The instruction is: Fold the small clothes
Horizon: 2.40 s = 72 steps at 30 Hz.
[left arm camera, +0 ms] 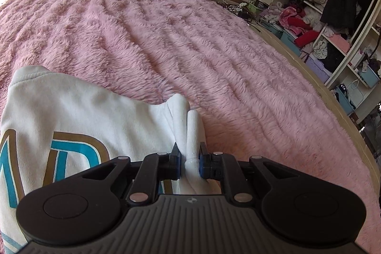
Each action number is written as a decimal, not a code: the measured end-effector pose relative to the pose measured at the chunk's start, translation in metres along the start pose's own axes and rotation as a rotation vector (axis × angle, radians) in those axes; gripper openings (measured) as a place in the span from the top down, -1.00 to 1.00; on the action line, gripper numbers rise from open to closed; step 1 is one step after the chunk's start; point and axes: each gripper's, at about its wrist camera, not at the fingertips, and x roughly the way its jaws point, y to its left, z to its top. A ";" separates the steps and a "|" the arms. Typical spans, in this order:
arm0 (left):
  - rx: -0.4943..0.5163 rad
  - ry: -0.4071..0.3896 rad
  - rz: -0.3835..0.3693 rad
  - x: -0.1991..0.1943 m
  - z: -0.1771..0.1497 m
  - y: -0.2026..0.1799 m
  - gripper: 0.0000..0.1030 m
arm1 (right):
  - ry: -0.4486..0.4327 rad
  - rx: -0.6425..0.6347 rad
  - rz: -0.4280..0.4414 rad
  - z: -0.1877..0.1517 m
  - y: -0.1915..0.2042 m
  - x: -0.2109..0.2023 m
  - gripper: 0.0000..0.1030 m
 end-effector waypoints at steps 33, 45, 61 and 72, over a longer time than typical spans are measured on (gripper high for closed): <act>0.036 -0.175 0.124 -0.224 -0.180 0.085 -0.13 | 0.078 0.026 -0.016 -0.006 -0.012 0.023 0.88; 0.202 -0.115 0.107 -0.204 -0.206 0.067 -0.14 | 0.076 0.012 -0.042 -0.007 -0.006 0.023 0.86; 0.286 -0.197 0.390 -0.173 -0.214 0.008 -0.45 | -0.022 0.166 0.115 0.066 0.008 -0.010 0.93; 0.128 -0.225 0.504 -0.190 -0.213 0.042 -0.40 | -0.016 0.174 0.077 0.058 0.000 -0.015 0.93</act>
